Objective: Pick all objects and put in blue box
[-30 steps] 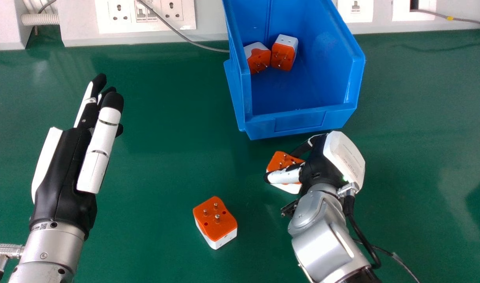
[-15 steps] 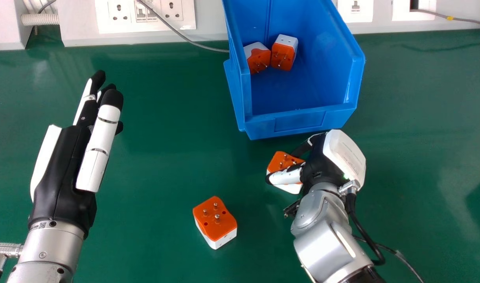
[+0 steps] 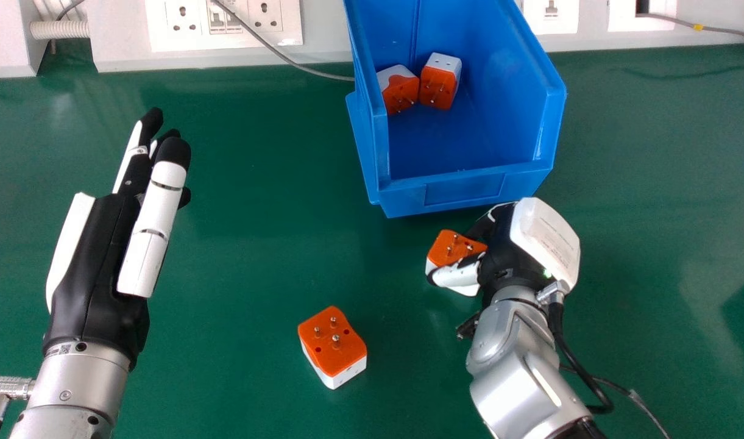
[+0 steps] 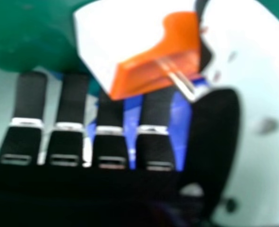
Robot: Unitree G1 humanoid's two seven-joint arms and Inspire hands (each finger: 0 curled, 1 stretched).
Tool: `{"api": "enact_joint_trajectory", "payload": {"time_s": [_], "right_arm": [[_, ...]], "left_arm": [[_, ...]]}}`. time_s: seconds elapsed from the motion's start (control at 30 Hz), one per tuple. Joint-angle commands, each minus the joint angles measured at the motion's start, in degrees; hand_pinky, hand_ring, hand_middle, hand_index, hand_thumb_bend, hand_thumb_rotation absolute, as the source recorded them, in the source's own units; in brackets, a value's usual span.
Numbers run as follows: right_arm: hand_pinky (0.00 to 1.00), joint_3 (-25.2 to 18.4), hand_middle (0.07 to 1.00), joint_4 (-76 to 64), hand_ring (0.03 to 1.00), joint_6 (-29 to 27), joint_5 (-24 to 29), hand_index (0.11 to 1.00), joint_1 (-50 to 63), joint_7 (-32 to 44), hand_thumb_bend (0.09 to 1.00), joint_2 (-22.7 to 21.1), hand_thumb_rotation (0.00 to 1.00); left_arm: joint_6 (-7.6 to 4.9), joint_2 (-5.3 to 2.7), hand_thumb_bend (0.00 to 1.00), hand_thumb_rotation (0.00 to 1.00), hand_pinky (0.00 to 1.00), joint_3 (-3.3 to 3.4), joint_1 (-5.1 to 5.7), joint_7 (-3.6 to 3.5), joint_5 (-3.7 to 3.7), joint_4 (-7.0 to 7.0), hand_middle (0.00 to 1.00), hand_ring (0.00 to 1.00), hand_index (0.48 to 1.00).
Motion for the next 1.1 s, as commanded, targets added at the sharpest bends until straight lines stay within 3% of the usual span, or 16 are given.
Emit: {"api": "enact_joint_trajectory", "payload": {"time_s": [0.0,0.4,1.07], "right_arm": [[0.44,0.77,0.607,-0.05,0.548,1.33,-0.35,0.520,1.61,1.54,0.495,-0.24,0.04],[0.36,0.32,0.536,-1.94,0.441,0.76,-0.48,0.554,2.96,3.06,0.491,-0.97,0.01],[0.34,-1.28,0.520,-11.20,0.420,2.91,-0.11,0.553,5.72,9.99,0.493,-2.64,0.00]], "left_arm": [[-0.20,0.22,0.56,1.00,0.91,0.35,0.04,0.22,-0.48,-2.00,0.97,0.97,0.985],[-0.02,0.15,0.55,1.00,0.91,0.43,0.18,0.16,-0.64,-2.43,0.98,0.97,0.986],[0.54,0.23,0.54,1.00,0.92,0.41,0.40,0.04,-0.54,-3.35,0.98,0.97,0.988]]}}
